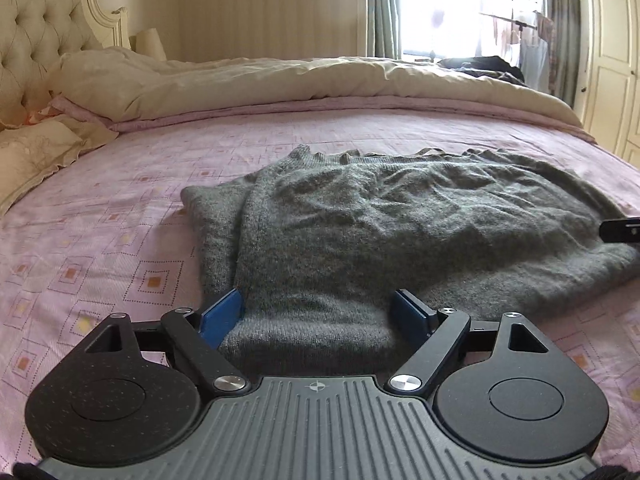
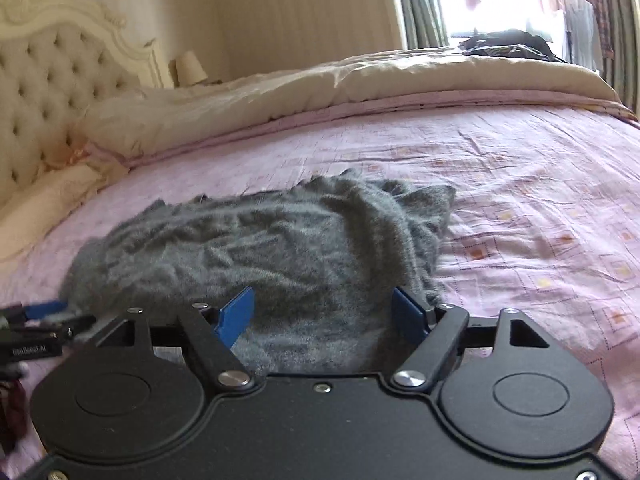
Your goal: Fold small clothes
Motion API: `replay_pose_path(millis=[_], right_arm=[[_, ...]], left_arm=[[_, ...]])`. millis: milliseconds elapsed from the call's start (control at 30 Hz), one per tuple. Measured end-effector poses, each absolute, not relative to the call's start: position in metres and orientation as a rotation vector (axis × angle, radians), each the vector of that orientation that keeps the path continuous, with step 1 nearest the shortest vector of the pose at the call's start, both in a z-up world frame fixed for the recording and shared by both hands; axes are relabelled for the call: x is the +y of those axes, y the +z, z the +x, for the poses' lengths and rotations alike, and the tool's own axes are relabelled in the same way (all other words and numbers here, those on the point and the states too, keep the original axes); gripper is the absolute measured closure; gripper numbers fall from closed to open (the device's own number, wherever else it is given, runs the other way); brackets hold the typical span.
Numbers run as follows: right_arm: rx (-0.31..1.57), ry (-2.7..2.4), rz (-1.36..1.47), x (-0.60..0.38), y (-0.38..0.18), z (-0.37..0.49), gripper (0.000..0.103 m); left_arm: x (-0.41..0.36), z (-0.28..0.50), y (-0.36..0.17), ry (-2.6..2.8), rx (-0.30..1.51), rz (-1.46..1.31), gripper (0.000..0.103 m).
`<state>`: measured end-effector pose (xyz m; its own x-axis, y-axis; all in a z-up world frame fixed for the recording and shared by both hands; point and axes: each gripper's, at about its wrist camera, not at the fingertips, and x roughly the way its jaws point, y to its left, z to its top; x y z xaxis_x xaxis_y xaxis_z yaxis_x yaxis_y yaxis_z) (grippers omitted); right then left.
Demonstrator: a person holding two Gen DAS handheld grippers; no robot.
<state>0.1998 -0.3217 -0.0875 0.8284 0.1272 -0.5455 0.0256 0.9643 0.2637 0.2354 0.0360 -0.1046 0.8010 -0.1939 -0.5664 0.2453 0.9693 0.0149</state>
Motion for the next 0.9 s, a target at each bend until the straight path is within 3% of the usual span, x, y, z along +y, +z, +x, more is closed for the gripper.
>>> replay_pose_path(millis=[233, 433, 900], right_arm=[[0.651, 0.044, 0.509, -0.372, -0.099, 0.216, 0.018], [0.714, 0.138, 0.627, -0.384, -0.116, 0.246, 0.001], [0.696, 0.222, 0.723, -0.387, -0.131, 0.280, 0.000]], left_arm=[[0.037, 0.235, -0.107, -0.247, 0.601, 0.061, 0.018], [0.036, 0.234, -0.108, -0.251, 0.601, 0.049, 0.018], [0.034, 0.240, -0.094, -0.251, 0.656, 0.074, 0.018]])
